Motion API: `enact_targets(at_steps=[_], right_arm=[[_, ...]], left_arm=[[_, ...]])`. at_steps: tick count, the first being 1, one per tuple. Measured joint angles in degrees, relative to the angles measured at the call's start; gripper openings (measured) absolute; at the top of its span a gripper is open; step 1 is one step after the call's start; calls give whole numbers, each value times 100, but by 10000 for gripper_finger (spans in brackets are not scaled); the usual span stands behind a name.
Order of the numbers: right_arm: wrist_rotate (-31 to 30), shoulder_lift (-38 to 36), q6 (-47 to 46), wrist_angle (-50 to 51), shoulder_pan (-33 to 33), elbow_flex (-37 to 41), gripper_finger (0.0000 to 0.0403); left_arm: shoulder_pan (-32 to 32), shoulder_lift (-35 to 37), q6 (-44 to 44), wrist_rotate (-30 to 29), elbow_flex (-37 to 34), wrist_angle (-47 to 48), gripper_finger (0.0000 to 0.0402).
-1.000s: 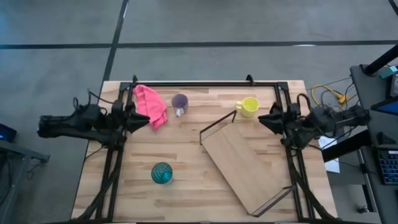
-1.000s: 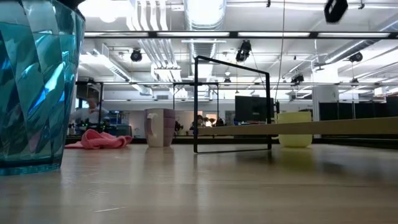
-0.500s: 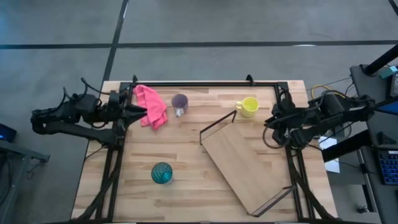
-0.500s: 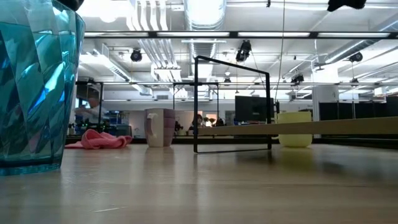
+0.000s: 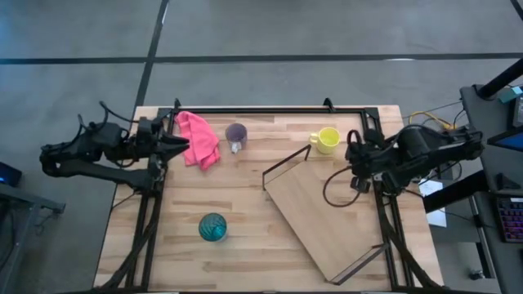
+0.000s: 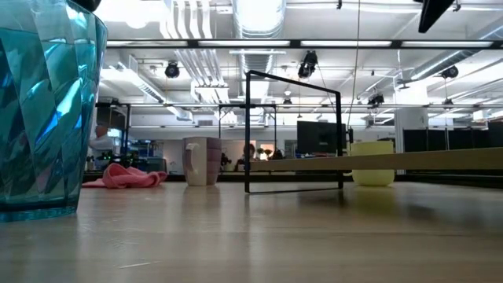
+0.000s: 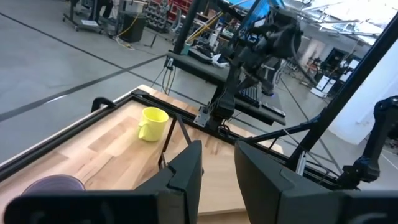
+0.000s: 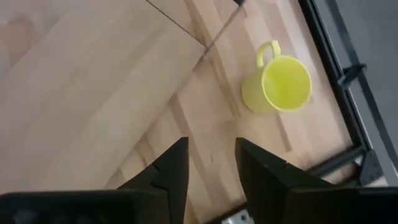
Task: Stack small to large cups/mugs on shelf
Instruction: Put the yellow mug on the shelf
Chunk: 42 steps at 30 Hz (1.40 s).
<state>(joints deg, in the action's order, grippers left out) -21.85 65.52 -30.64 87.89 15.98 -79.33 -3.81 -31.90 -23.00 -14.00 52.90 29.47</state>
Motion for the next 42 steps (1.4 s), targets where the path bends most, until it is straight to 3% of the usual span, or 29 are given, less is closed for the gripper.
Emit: enact_targets(at_steps=[5,10,18,25,30,37,42], right_arm=[[-23,28,115,-430,-404,326,126],[33,19,574,-607,-1203,616,126],[1542,140,2563,-2112,-3085,1053,125],[1704,818,2965,-2222,-4288,1307,125],[2376,1465,3223,-2249,-4595,1445,125],[2325,2348,3330,-2282,-4603,1301,125],[1931,2694,3240,-2255,-4603,927,125]], left_arm=[[0,33,-2,0,0,-7,82],[0,39,-9,7,0,-42,82],[0,33,-11,17,0,-42,82],[0,3,-11,20,0,-39,82],[0,-35,-13,22,0,-39,82],[0,-28,-13,22,0,-39,82],[-2,-31,-32,22,0,-44,82]])
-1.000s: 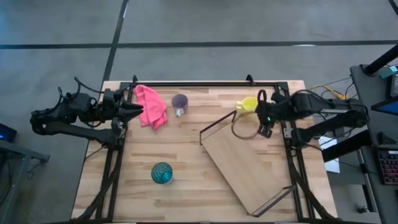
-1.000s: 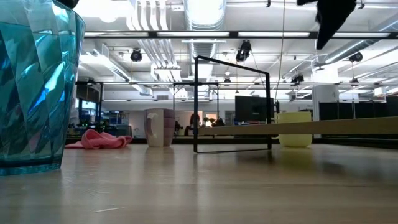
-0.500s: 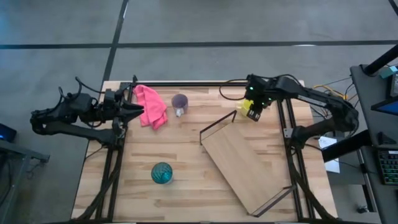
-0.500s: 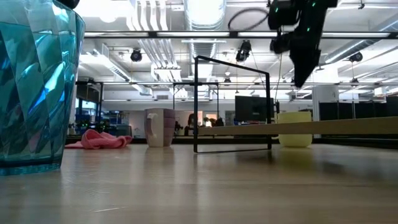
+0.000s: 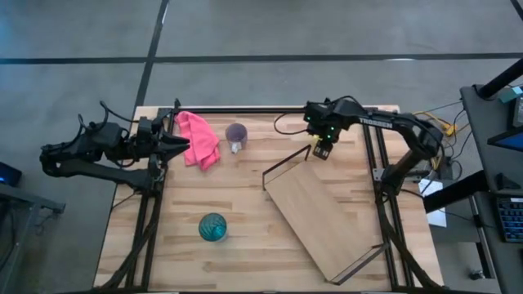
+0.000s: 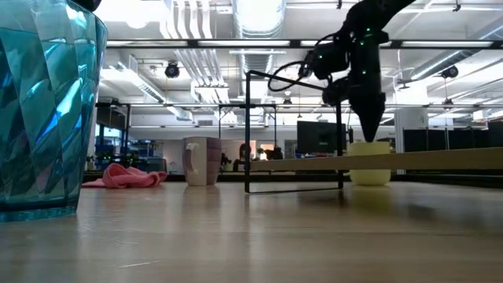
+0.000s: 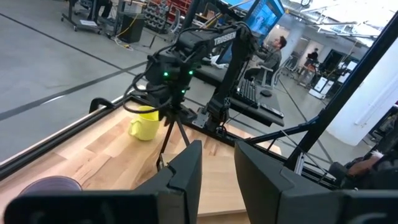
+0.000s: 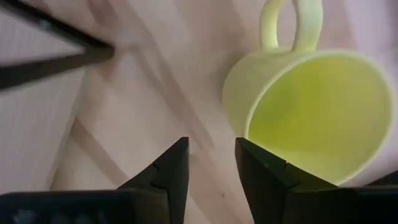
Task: Stack small to large cups/mugs on shelf
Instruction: Put the yellow mug on the shelf
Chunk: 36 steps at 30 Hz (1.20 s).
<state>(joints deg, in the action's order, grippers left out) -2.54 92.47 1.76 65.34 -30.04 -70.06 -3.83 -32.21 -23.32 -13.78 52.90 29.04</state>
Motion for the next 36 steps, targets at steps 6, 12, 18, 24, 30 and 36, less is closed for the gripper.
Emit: enact_targets(at_steps=[6,12,18,24,30,36], right_arm=[[-42,-8,9,9,2,-447,119],[-76,-180,167,-9,-2,-623,112],[-147,6,184,5,-11,-435,112],[-373,250,176,17,-37,-410,111],[-377,370,145,42,-116,-400,111],[-372,456,127,76,-170,-385,111]], left_arm=[[1,-4,-3,0,0,-1,82],[0,1,-3,0,0,-2,82],[1,1,-2,0,0,-2,82],[1,9,-1,0,0,-2,82],[0,1,-1,0,0,-3,82],[2,-1,-1,0,0,-2,82]])
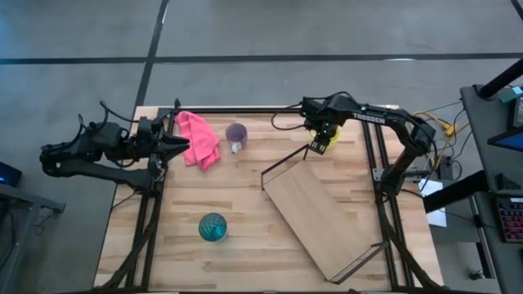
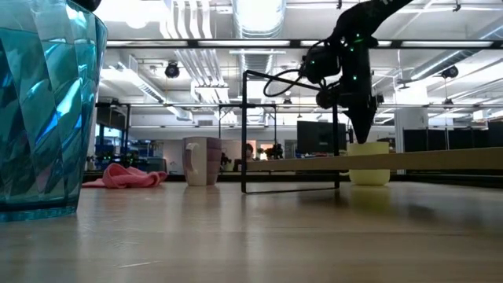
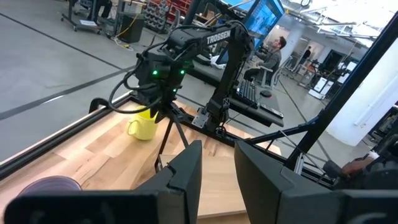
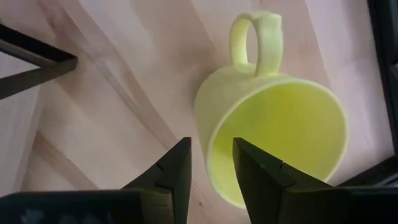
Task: Stack small to large cups/mugs on shelf
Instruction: Put the yellow mug on the shelf
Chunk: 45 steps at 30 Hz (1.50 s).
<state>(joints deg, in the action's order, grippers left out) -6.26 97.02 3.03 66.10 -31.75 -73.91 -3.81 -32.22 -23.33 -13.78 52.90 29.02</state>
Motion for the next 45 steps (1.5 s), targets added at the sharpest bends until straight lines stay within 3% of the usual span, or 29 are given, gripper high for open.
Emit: enact_targets(at_steps=[12,22,27,38,45], right_arm=[[7,150,0,9,-6,106,103],[15,146,-2,19,-29,365,19],[17,15,-131,247,-26,251,10],[-21,-1058,-689,664,71,-379,9],[940,-1922,-1033,533,597,-627,9]], left_arm=[[0,2,1,2,0,0,82],[0,5,4,0,0,0,82],[-1,5,4,2,0,0,82],[0,1,2,0,0,0,82],[-2,1,2,0,0,0,82]])
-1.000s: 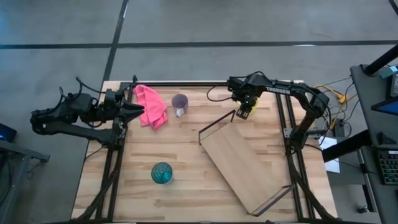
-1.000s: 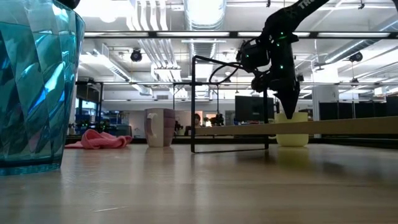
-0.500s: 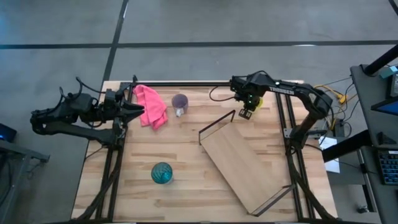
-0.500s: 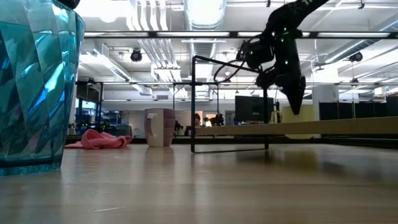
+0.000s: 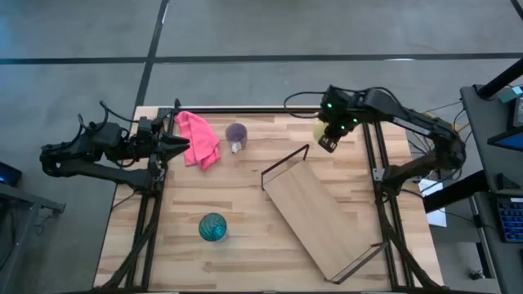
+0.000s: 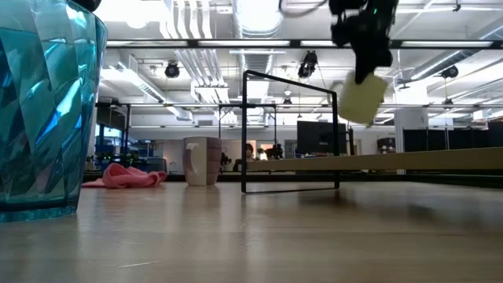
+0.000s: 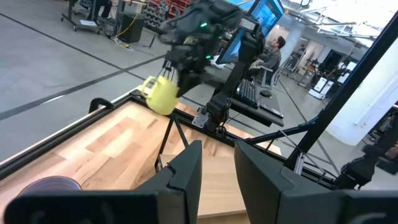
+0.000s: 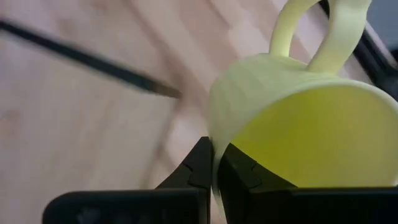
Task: Stack small to large cups/mugs on shelf
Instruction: Put the yellow mug on the shelf
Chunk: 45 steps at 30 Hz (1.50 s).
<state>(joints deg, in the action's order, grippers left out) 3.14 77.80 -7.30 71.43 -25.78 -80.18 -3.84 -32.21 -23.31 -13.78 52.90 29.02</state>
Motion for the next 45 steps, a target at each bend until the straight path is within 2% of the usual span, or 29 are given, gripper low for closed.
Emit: enact_targets(at_steps=[10,21,25,45], right_arm=[[-179,-571,59,-264,1213,58,9],[-144,-141,1223,-713,2456,72,9],[-440,84,1209,-718,2650,72,9],[-394,1350,1382,-1398,2957,72,9]], left_arm=[[0,0,0,0,0,0,82],[0,-74,-15,0,0,-2,82],[0,-101,-20,0,-2,0,82],[0,-177,-26,0,-2,2,82]])
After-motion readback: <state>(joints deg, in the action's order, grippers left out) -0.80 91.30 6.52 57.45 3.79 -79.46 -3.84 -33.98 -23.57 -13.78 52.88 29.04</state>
